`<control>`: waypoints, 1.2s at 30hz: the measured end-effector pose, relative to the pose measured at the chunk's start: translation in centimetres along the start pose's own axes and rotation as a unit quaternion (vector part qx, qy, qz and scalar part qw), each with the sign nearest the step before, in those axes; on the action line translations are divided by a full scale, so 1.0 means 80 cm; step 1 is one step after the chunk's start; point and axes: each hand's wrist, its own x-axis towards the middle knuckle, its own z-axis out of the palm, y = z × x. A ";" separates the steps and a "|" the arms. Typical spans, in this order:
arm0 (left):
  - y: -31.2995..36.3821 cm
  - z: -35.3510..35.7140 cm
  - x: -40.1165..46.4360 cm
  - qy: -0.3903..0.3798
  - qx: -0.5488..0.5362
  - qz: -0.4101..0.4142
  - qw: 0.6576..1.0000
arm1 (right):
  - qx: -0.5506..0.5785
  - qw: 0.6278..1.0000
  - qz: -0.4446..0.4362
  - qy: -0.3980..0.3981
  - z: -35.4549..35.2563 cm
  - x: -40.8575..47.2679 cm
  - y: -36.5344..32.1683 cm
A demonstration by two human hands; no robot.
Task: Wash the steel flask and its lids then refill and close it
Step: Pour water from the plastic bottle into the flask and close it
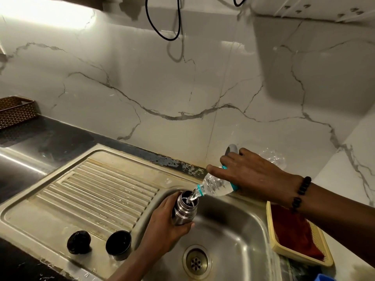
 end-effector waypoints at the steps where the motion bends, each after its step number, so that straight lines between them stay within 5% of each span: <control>1: 0.000 0.000 -0.001 0.000 -0.002 -0.001 1.000 | -0.002 1.000 0.000 0.001 0.001 0.000 0.001; 36: -0.008 0.005 0.004 -0.007 -0.017 -0.010 1.000 | -0.037 0.994 -0.088 0.057 -0.007 0.029 -0.007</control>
